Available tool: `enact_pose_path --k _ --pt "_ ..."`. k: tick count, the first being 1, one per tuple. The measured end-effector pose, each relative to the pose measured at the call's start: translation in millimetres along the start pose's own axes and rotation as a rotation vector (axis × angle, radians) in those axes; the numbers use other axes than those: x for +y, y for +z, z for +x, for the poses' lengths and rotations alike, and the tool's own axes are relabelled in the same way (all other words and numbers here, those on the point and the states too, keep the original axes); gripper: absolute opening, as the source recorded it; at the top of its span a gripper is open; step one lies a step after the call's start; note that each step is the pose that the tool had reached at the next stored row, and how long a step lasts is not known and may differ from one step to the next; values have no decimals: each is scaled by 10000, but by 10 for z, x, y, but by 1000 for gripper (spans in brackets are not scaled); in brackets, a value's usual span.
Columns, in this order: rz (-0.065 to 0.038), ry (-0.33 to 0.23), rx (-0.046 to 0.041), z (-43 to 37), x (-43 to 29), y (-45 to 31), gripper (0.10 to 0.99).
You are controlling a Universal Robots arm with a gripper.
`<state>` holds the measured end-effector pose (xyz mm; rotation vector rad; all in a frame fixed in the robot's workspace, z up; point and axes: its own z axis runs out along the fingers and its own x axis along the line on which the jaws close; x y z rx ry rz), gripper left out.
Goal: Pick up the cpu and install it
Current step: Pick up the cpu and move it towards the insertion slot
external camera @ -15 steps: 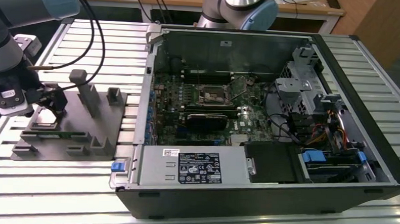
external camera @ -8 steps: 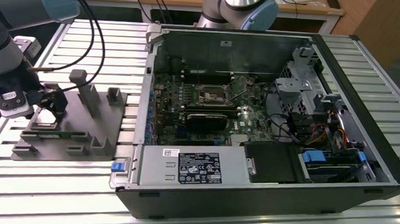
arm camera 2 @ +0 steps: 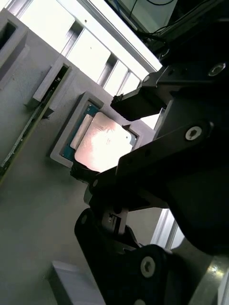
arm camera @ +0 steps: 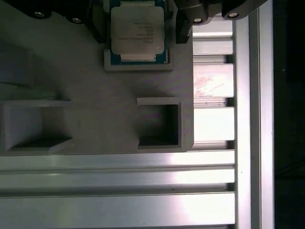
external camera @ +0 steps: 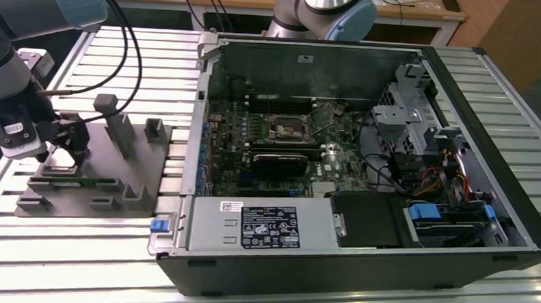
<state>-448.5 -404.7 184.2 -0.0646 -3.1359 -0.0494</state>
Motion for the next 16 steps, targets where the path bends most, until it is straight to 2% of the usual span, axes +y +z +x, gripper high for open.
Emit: enact_pose_path --k 5,9,10,16 --pt "-2 -23 -50 1 0 -3 682" --pt "-1 -23 -51 1 0 3 667" --pt "-1 -23 -51 1 0 3 600" --pt "-2 -22 -53 -4 1 5 600"
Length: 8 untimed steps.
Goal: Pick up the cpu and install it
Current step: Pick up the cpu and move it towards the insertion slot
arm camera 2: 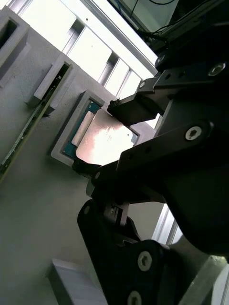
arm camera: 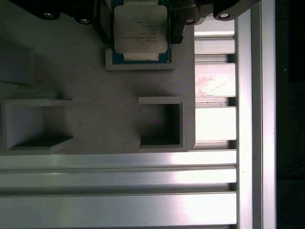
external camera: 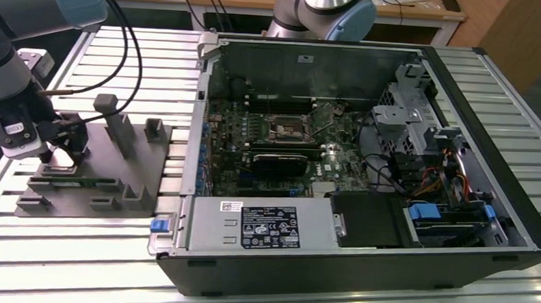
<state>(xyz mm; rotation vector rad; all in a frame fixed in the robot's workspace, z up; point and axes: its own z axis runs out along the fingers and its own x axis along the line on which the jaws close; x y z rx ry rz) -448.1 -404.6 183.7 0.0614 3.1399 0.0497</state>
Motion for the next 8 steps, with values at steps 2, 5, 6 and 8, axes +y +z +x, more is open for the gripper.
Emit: enact_pose_path --k 2,5,6,8 --pt "1 -1 1 -2 0 -1 600" --pt "2 -4 3 -2 0 -7 600" --pt "1 -8 -1 -3 0 -9 600" --pt "5 -23 -4 -3 0 -23 600"
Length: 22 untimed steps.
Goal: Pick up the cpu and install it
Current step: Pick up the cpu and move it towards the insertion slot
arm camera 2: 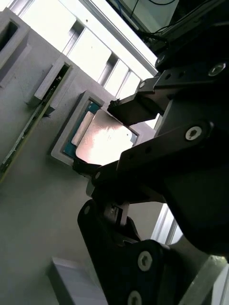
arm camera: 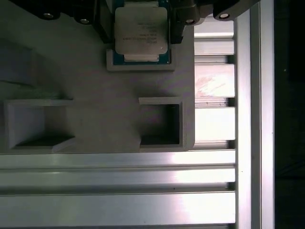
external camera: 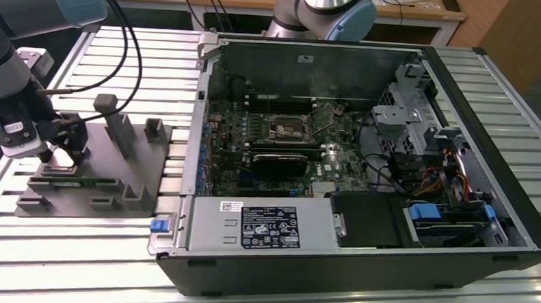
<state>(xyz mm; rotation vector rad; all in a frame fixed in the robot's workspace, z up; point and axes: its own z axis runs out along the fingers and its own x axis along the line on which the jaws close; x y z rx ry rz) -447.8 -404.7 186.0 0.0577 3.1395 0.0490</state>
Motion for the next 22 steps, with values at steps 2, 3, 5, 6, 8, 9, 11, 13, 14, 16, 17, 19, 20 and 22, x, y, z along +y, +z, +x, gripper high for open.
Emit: enact_pose_path --k 2,3,5,6,8,9,11,13,14,16,17,19,20,22 --pt "1 -17 -19 0 0 0 600" --pt "1 -27 -30 2 0 -1 600" --pt "0 -61 -66 5 0 -1 600" --pt "-1 -71 -72 5 0 -1 600" --pt "-1 -75 -74 6 0 1 600" --pt "-2 -76 -74 6 0 1 600" --pt "-7 -75 -72 12 0 2 600" --pt "-10 -76 -72 16 0 2 600" --pt "-11 -76 -72 16 0 2 600" --pt "-11 -76 -73 17 0 3 600" --pt "-11 -76 -72 17 -1 4 600" --pt "-11 -76 -72 18 -1 9 600" --pt "-12 -76 -73 18 -1 13 600" --pt "-10 -76 -71 18 -1 18 580"
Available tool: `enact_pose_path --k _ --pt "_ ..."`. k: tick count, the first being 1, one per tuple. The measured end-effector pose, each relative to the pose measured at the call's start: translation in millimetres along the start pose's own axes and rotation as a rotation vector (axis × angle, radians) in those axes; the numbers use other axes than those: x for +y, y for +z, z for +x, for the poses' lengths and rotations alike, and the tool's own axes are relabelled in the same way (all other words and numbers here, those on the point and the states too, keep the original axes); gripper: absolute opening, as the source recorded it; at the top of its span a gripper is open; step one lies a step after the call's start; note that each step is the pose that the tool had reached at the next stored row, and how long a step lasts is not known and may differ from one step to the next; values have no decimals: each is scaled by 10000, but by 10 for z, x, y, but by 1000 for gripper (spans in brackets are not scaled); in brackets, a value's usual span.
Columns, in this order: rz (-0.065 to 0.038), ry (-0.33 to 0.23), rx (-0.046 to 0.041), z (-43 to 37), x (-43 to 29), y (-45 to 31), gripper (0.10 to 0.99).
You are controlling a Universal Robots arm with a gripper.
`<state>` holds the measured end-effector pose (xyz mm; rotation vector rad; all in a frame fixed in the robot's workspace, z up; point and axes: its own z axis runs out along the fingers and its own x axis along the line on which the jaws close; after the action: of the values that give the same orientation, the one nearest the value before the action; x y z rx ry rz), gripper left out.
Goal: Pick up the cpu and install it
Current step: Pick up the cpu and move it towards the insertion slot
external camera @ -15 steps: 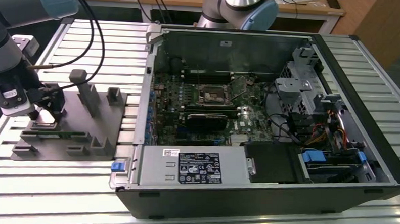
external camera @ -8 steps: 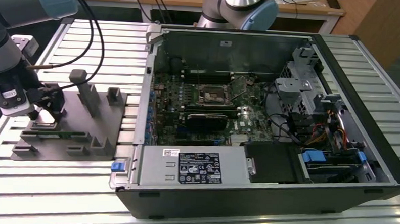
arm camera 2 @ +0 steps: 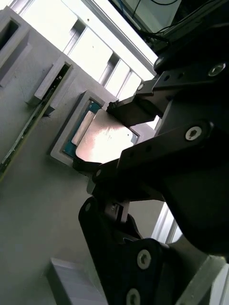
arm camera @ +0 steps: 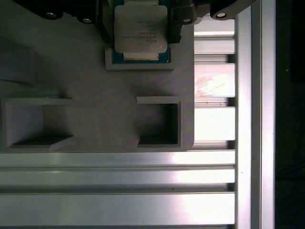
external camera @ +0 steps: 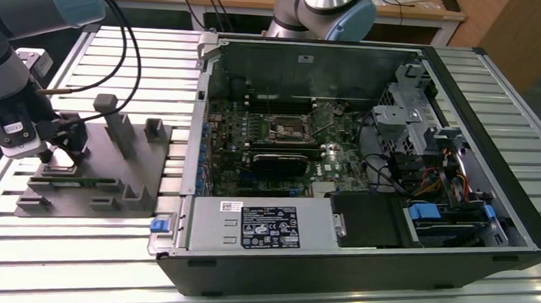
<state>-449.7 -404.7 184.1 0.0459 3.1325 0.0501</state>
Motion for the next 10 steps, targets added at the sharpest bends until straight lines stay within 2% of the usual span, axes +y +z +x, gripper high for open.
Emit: enact_pose_path --k 2,3,7,10 --pt "1 0 1 0 0 1 580" --pt "1 0 1 0 0 2 541" --pt "-3 0 -4 -1 0 -1 541" --pt "-2 0 -2 -1 1 -32 541"
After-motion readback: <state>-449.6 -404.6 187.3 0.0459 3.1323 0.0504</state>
